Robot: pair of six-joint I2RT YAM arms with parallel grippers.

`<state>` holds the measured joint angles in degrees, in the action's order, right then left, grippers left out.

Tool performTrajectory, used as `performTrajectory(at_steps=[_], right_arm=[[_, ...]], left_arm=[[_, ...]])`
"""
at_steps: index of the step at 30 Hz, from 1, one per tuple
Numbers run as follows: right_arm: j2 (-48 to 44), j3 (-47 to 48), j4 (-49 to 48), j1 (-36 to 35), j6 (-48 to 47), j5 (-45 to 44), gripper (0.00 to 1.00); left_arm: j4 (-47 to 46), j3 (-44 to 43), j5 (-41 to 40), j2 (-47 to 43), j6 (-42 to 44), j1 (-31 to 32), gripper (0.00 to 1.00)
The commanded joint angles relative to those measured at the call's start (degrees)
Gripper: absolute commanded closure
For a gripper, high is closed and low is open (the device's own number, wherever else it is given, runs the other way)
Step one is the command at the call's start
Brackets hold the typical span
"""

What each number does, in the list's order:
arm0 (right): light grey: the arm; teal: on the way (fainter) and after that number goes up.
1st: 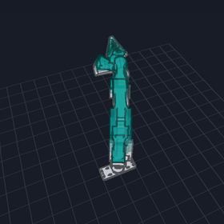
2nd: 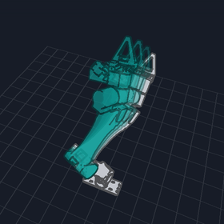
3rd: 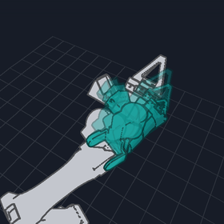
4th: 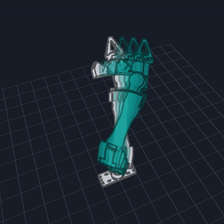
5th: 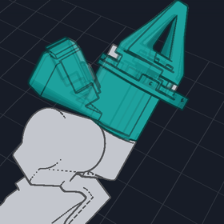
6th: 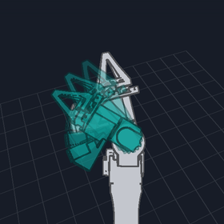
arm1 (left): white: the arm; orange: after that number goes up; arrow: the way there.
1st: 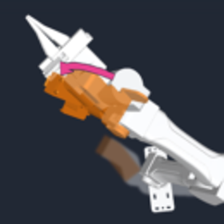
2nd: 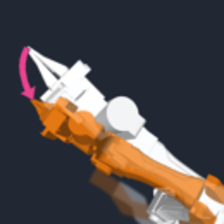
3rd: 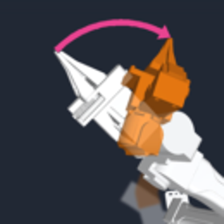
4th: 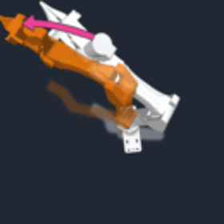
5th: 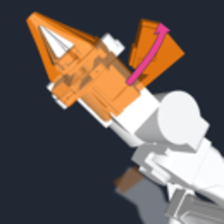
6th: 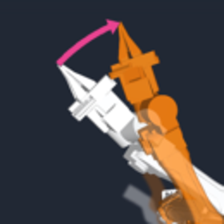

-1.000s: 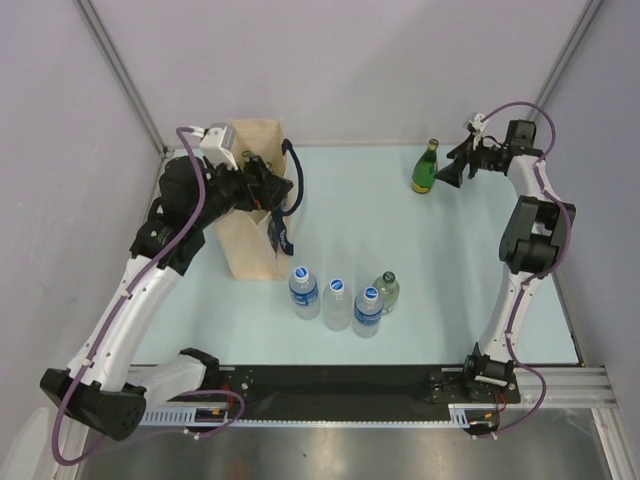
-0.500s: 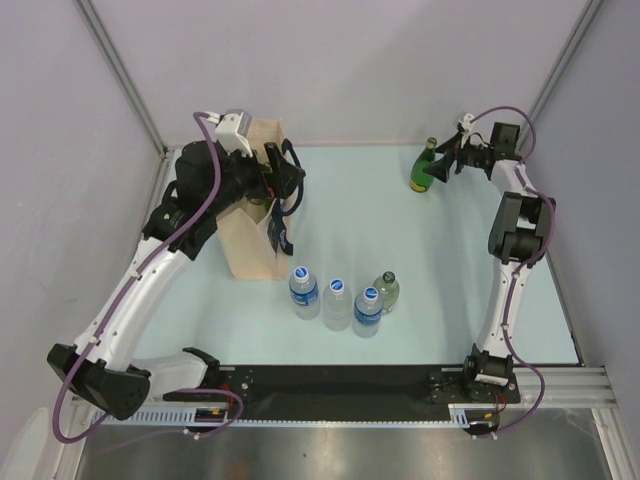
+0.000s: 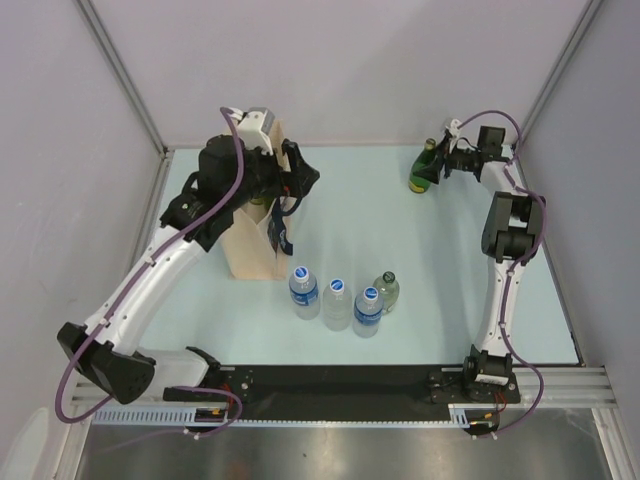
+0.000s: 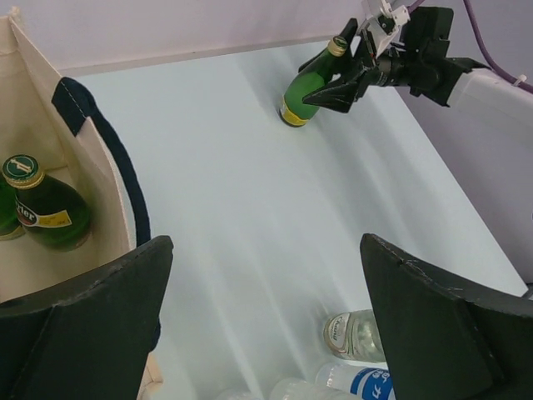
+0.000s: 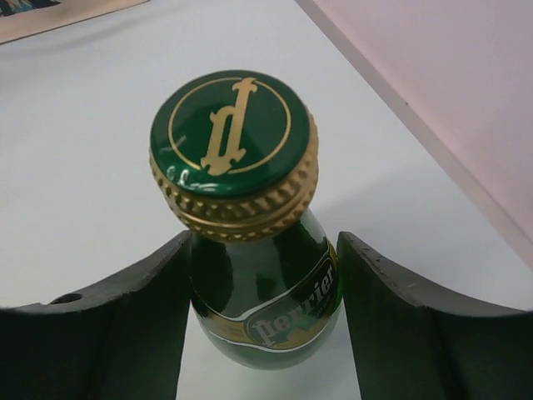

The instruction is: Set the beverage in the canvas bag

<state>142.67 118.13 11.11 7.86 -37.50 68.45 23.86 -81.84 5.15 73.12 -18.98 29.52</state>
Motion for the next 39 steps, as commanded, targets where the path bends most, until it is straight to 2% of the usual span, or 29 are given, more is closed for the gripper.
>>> performTrajectory(at_steps=[1,2,3,10,18,21,22,23,24,25,26,27,30,35,39], right_arm=[[-2.7,0.4,9.2,-1.5,-11.2,3.6,0.57],[-3.4,-0.4,12.8,-1.9,-13.4,3.4,0.68],[-5.2,-1.3,14.0,-2.9,-15.0,3.3,0.70],[-12.1,-13.0,20.7,-9.5,-25.3,2.0,0.70],[-14.5,-16.5,20.6,-14.9,-23.8,0.6,0.68],[-14.4,-17.0,19.7,-15.9,-21.4,-1.4,0.59],[-14.7,-17.4,18.8,-15.8,-20.7,-1.9,0.47],[-15.0,-17.8,18.3,-15.9,-20.0,-2.2,0.40],[-15.3,-18.5,17.4,-15.9,-18.9,-2.6,0.21],[-16.2,-18.9,16.8,-15.8,-18.4,-3.3,0.10],[-16.9,-19.4,15.9,-15.4,-17.7,-3.7,0.03],[-17.5,-20.7,14.0,-15.2,-15.9,-4.0,0.00],[-20.1,-22.9,10.0,-13.9,-11.3,-4.0,0.00],[-25.1,-25.0,9.7,-10.8,-9.0,-5.5,0.00],[-28.6,-24.9,11.5,-8.3,-3.2,-6.0,0.00]], left_arm=[[-0.5,-3.3,-1.5,0.9,2.2,1.9,0.00],[-0.4,-3.3,-1.6,1.1,2.4,2.1,0.00],[-0.4,-3.3,-1.7,1.4,2.7,2.6,0.00],[-0.7,-3.5,-2.4,6.5,5.2,5.0,0.00],[-2.9,-5.4,-4.2,12.9,7.6,8.6,0.00],[-4.2,-5.3,-4.5,15.6,8.3,9.5,0.00],[-5.0,-5.3,-4.2,16.3,8.8,9.7,0.00],[-5.3,-5.3,-3.8,17.5,9.0,9.9,0.00],[-5.7,-5.3,-3.7,18.0,9.3,10.0,0.00],[-6.6,-5.3,-3.0,18.5,9.9,10.0,0.00],[-7.2,-5.3,-2.6,19.2,10.2,10.1,0.00],[-7.9,-5.6,-1.8,20.3,10.5,10.0,0.00],[-9.5,-6.5,-0.8,22.5,10.6,10.1,0.00],[-10.5,-9.6,-0.3,26.1,10.0,10.2,0.00],[-10.3,-12.7,-3.0,30.0,6.7,10.6,0.00]])
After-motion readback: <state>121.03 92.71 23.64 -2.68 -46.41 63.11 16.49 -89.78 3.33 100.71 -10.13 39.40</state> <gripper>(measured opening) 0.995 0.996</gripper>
